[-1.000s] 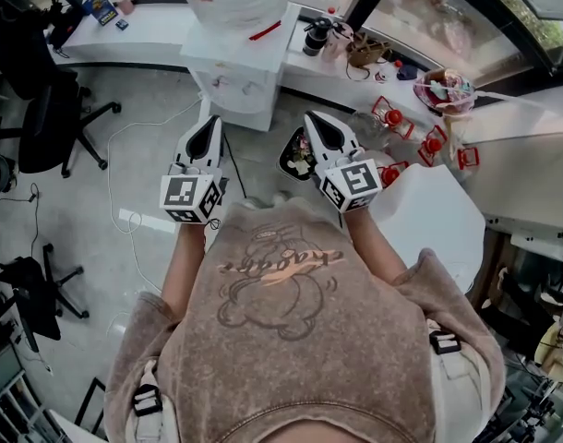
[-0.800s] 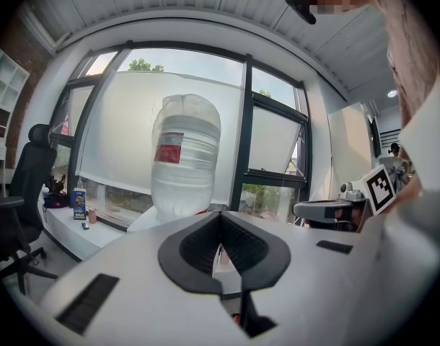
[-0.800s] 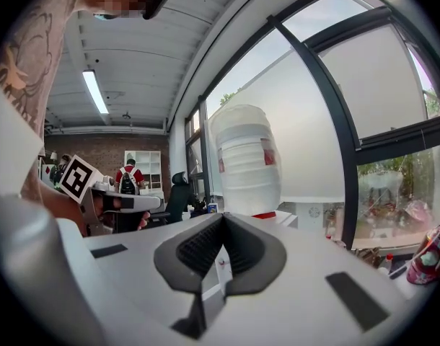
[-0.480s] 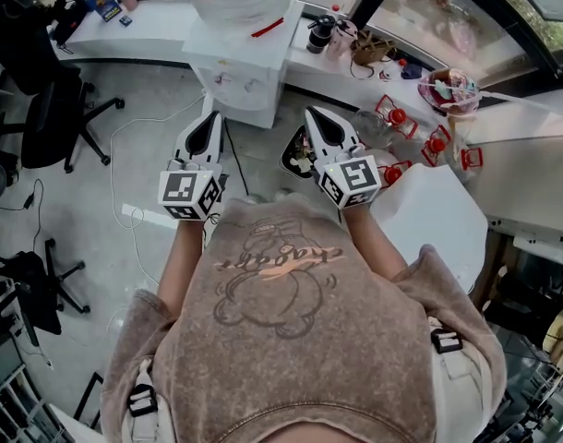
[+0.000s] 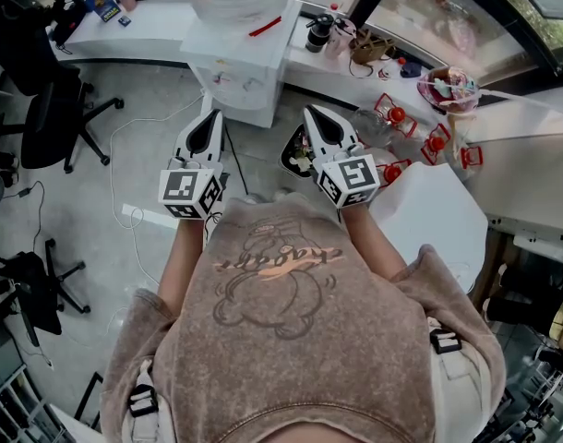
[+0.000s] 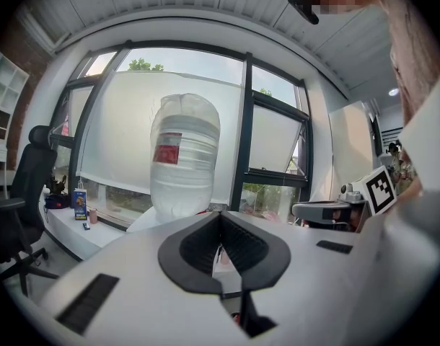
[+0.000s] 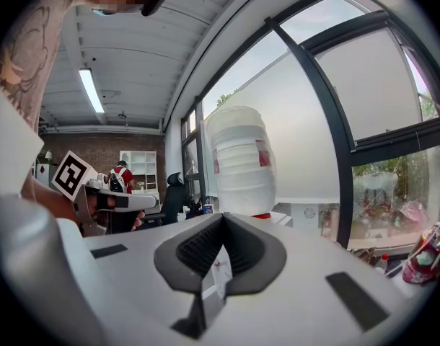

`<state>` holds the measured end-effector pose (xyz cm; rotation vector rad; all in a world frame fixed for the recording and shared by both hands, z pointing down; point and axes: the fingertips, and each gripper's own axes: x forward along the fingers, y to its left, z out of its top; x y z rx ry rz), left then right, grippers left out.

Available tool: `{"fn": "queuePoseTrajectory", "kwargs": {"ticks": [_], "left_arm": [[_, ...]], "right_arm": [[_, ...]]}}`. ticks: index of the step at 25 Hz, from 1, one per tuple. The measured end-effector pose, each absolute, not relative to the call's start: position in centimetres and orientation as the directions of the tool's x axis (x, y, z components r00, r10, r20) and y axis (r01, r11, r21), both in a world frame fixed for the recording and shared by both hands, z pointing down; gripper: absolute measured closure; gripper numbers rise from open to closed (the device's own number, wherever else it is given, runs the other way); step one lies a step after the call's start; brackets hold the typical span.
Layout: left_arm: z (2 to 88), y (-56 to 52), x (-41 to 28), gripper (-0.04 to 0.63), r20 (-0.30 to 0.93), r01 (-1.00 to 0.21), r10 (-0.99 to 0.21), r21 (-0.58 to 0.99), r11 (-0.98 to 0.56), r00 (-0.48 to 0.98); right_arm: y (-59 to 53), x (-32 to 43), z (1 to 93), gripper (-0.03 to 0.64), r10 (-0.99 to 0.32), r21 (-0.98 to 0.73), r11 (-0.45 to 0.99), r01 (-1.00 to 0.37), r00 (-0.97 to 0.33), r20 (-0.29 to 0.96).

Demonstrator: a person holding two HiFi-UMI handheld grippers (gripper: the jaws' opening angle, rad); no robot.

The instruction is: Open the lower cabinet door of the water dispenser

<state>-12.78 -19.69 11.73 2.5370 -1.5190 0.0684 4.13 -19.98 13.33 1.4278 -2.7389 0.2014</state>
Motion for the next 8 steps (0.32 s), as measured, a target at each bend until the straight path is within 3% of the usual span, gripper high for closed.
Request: {"fn": "queuePoseTrajectory", "kwargs": {"ticks": [8], "left_arm": [[11.75,-19.57,-13.01,0.581,0.132,-0.885,-0.878,0.135,-0.444,0.461]], "right_arm": [[-19.82,4.31,13.03,0.612,-0.817,-0.104,0.56,-0.822,-0.569,0.092]]}}
